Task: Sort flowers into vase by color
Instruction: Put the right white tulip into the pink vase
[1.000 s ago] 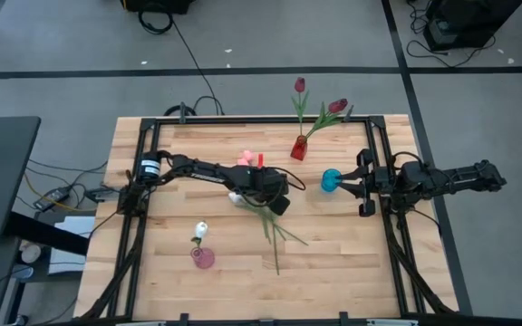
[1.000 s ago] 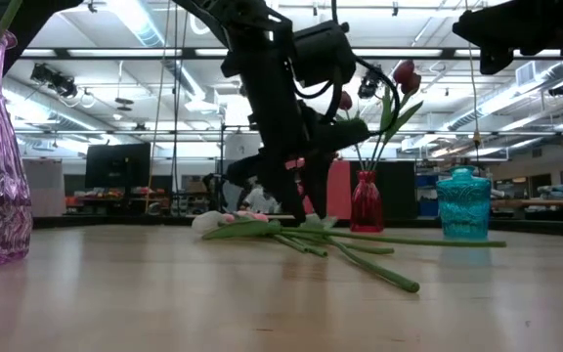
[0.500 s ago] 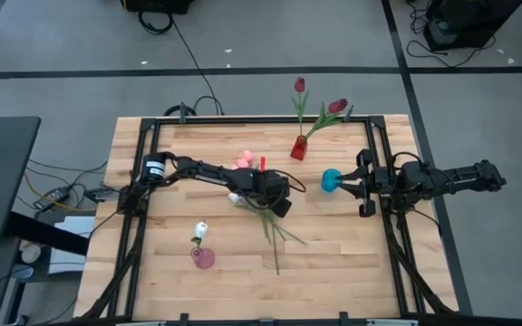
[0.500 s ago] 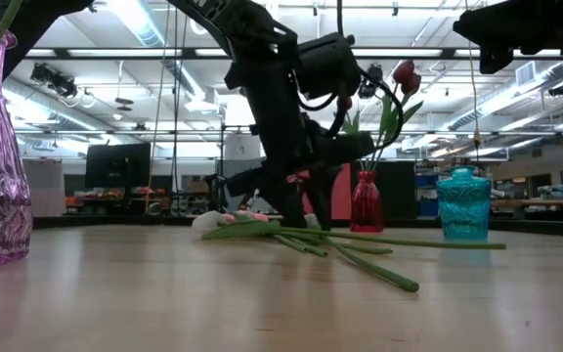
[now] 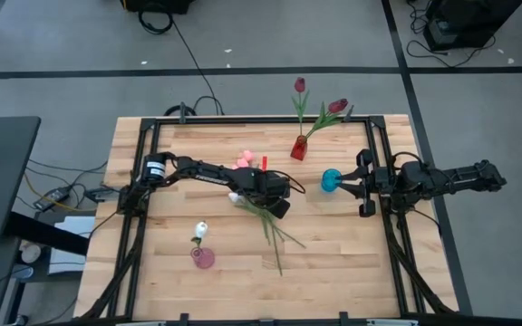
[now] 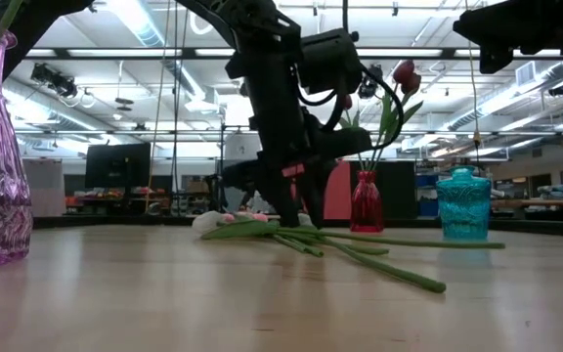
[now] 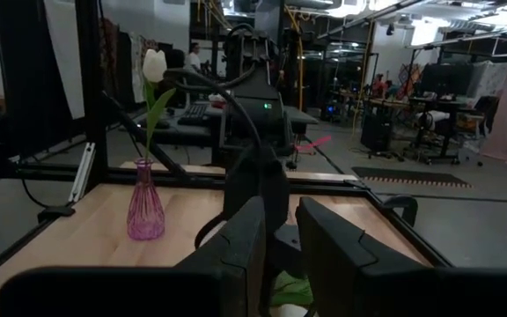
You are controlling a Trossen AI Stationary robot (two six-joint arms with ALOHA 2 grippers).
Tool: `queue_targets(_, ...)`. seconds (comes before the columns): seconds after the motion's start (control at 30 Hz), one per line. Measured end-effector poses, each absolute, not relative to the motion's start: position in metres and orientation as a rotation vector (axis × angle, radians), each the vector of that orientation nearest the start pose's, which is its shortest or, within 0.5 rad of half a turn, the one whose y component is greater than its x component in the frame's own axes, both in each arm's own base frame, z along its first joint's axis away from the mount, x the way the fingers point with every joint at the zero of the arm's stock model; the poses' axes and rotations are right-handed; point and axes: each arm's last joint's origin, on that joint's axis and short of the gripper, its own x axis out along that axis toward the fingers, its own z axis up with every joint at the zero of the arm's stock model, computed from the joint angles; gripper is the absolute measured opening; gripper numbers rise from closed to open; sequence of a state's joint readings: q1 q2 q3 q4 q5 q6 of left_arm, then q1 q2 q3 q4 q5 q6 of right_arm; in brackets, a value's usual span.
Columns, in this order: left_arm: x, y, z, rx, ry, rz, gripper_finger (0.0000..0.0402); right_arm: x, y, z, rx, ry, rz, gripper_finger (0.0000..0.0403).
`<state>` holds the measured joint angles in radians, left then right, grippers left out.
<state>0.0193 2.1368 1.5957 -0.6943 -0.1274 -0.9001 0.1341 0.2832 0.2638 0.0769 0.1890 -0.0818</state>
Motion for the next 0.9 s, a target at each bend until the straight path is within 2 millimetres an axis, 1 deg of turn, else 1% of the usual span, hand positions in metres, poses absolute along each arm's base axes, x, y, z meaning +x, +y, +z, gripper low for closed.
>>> queue_targets(0.1,0.434,0.012,0.16,-0.712,1.079,0.671,0.0156,0.108,0.009,0.238,-0.072,-0.056,-0.057,0.0084)
queue_targets(0.33,0.429,0.016,0.15,-0.706,1.094,0.685,0.0153,0.108,0.009,0.238,-0.072,-0.056,-0.057,0.0084)
queue_targets(0.43,0.429,0.017,0.15,-0.674,1.103,0.663,0.0131,0.108,0.009,0.238,-0.073,-0.055,-0.057,0.0084)
queue_targets(0.53,0.43,0.017,0.15,-0.635,1.096,0.639,0.0092,0.108,0.009,0.238,-0.073,-0.055,-0.057,0.0084)
queue_targets(0.67,0.437,0.018,0.156,-0.573,1.055,0.596,0.0024,0.108,0.009,0.238,-0.073,-0.055,-0.057,0.0084)
queue_targets(0.7,0.438,0.019,0.158,-0.551,1.046,0.594,0.0014,0.108,0.009,0.238,-0.073,-0.055,-0.057,0.0084)
queue_targets(0.8,0.443,0.021,0.17,-0.445,1.025,0.593,0.0015,0.108,0.009,0.238,-0.073,-0.055,-0.057,0.0084)
queue_targets(0.9,0.451,0.023,0.191,-0.341,0.988,0.598,0.0019,0.108,0.009,0.238,-0.073,-0.054,-0.057,0.0084)
